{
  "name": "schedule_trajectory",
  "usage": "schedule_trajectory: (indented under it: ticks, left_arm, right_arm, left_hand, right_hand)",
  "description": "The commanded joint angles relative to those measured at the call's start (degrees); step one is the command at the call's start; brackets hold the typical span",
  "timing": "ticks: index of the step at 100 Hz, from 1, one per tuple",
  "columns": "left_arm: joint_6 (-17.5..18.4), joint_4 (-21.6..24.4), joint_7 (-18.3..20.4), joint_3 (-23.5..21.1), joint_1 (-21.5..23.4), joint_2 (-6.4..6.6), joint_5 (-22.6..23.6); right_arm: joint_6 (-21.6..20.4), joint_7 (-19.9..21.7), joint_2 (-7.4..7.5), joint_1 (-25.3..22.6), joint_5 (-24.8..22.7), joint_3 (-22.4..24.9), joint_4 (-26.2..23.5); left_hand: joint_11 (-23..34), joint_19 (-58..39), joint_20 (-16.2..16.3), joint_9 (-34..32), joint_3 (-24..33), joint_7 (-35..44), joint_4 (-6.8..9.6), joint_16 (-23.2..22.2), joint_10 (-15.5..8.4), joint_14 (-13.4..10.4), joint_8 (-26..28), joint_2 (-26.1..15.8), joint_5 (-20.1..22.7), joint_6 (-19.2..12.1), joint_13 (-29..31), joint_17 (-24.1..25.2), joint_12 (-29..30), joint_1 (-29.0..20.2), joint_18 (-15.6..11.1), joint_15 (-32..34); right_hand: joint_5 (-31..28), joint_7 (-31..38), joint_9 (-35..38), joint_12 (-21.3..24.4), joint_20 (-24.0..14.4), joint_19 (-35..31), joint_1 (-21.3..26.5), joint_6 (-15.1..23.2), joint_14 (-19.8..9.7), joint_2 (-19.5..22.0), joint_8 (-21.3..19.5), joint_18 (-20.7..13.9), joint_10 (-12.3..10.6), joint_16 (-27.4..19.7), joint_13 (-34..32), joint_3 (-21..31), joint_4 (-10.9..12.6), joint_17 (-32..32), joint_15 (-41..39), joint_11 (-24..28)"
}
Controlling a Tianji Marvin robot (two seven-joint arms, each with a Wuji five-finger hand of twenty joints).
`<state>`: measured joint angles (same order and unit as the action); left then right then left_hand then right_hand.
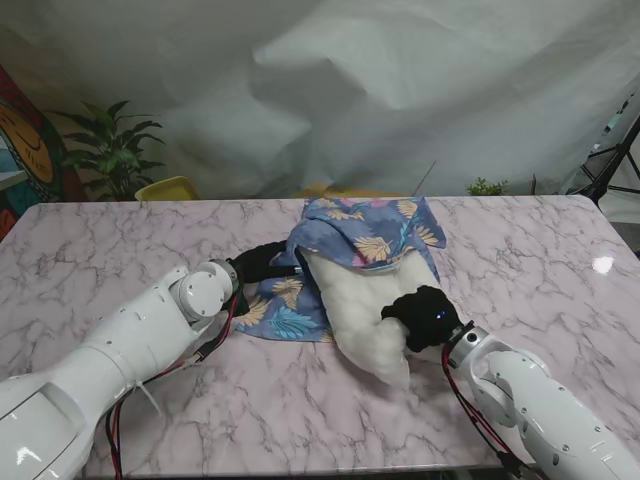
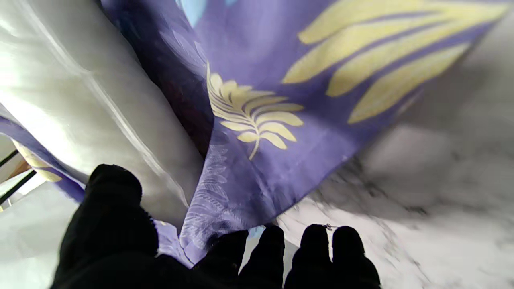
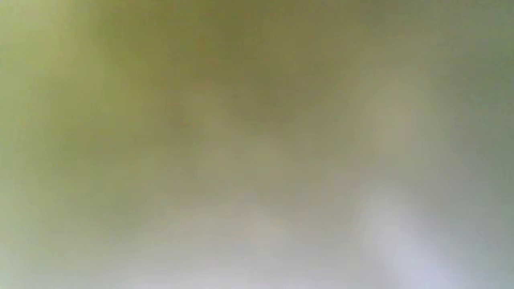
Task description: Put a pillowcase on a pillow
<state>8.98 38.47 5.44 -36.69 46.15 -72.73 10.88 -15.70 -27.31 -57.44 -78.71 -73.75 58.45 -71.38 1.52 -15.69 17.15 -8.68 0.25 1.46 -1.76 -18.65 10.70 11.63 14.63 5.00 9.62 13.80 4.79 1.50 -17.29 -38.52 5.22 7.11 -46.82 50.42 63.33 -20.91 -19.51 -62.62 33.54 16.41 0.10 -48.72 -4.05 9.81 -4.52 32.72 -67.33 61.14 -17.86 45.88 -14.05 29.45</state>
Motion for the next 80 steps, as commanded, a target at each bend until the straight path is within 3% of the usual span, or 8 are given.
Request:
schedule_trajectory:
  ticks: [1,20,30,46,50,59,67,80]
  left_arm:
    - [0.3,-0.5,0.6,1.5,-0.5,-0.95,2.6]
    - [2.5,-6.6,-2.8,4.9,-2.4,-3.49,4.3]
    - [3.4,-10.1,-6.8,5.8,-2.8,-5.43,5.2]
    - [3.6,-12.7,-11.9,4.9,-1.9,-7.68,4.9]
    - [3.5,-13.1,-12.7,3.9,-1.4,-8.19,4.2]
    - [4.1,-13.7,-13.9,2.7,-0.7,-8.85,3.1]
    - [5.1,-13.7,-13.9,2.1,-0.2,-8.90,2.5]
    - [5.9,-14.6,-14.7,2.0,0.1,-9.36,2.5]
  right_arm:
    - [0.1,-0.5,0.47,-1.1,-0.6,0.1,0.6]
    - [-0.8,-5.4,0.52,-0.9,-1.0,0.2,1.6]
    - [-0.9,-5.8,0.49,-1.8,-1.3,1.3,1.0]
    - [-0.3,-6.9,0.44,-2.3,-1.8,2.0,0.5]
    - [-0.1,-7.2,0.33,-2.3,-1.5,1.8,0.7]
    - [0.5,-8.1,0.13,-2.0,-1.1,1.4,1.1]
    - [0.9,-8.7,-0.02,-1.8,-0.7,1.1,1.3]
    - [1.3,-9.3,-0.19,-1.7,-0.4,1.0,1.5]
  left_hand:
    - [1.0,1.5,1.8,0.4,-0.8,1.6,-0.72,-1.2,-1.4,-1.1,1.7,1.3,1.3,-1.2,-0.7,-0.6,-0.9,0.8,-1.6,2.5]
    - [3.5,-4.5,4.3,1.5,2.9,0.3,-0.32,-3.2,-0.4,-1.2,3.9,4.2,-2.0,-1.2,0.7,-1.3,-3.6,-6.2,-1.2,7.6]
    - [12.2,-15.0,4.7,-1.9,26.3,5.3,-2.49,-4.9,-0.9,-1.6,8.4,10.2,0.0,-2.0,6.5,-3.3,-6.6,-0.9,-1.1,11.7]
    - [32.9,-40.0,11.3,-20.6,37.3,42.0,-3.25,-14.6,-6.6,-4.0,24.6,14.9,6.0,-6.0,26.8,-14.9,-13.1,-6.2,0.6,27.4]
    - [36.5,-44.4,13.1,-24.8,33.4,51.6,-5.41,-21.7,-7.0,-4.7,22.9,16.6,6.9,-8.2,29.4,-16.8,-22.4,-11.2,1.2,34.6]
    - [48.8,-53.8,20.0,-27.5,23.5,60.3,-3.85,-45.8,-5.7,-12.3,19.0,17.0,10.4,-11.2,34.3,-19.9,-46.0,-20.9,0.2,60.8]
    - [56.8,-56.2,21.6,-26.1,23.3,47.9,-3.58,-51.0,-8.4,-15.7,7.6,16.6,17.1,-9.2,36.7,-21.5,-49.7,-22.1,0.0,68.7]
    - [62.1,-59.4,23.5,-27.4,22.1,44.0,-3.58,-53.3,-8.9,-15.4,6.1,16.1,28.9,-10.9,39.2,-22.8,-53.3,-22.8,1.3,74.5]
  right_hand:
    - [-9.2,12.7,6.0,-3.5,-3.5,-6.3,10.1,8.5,-8.3,3.5,-4.3,-8.1,-4.3,4.3,-7.0,7.2,3.0,2.8,-25.3,6.8]
    - [-9.6,13.2,6.4,-4.8,-3.1,-4.8,9.7,10.0,-8.7,3.7,-6.6,-6.4,-5.2,5.4,-7.3,7.5,2.8,2.0,-26.2,7.1]
    - [-9.5,12.9,6.3,-5.0,-3.0,-4.6,9.5,10.1,-8.7,4.2,-7.1,-6.4,-5.1,5.5,-7.4,7.4,2.7,2.0,-26.2,7.0]
    - [-9.1,12.7,6.2,-5.3,-3.0,-4.8,9.3,10.1,-8.8,4.9,-7.3,-6.5,-5.0,5.4,-7.4,7.1,2.7,2.1,-26.1,6.8]
    - [-8.9,12.6,6.1,-5.3,-3.0,-4.8,9.3,10.0,-8.8,5.1,-7.3,-6.5,-4.8,5.4,-7.4,7.1,2.7,2.1,-26.1,6.8]
    - [-8.7,12.6,6.0,-5.5,-3.0,-4.9,9.3,9.9,-8.7,5.6,-7.5,-6.3,-4.5,5.5,-7.6,6.9,2.7,2.2,-26.1,6.8]
    - [-8.4,12.7,5.8,-5.9,-3.0,-5.2,9.4,9.7,-8.6,6.0,-7.7,-6.3,-4.2,5.7,-7.7,6.7,2.6,2.3,-26.3,7.0]
    - [-8.3,12.9,5.7,-6.2,-3.1,-5.4,9.4,9.7,-8.5,6.3,-8.0,-6.2,-4.1,5.9,-7.7,6.5,2.7,2.3,-26.5,7.3]
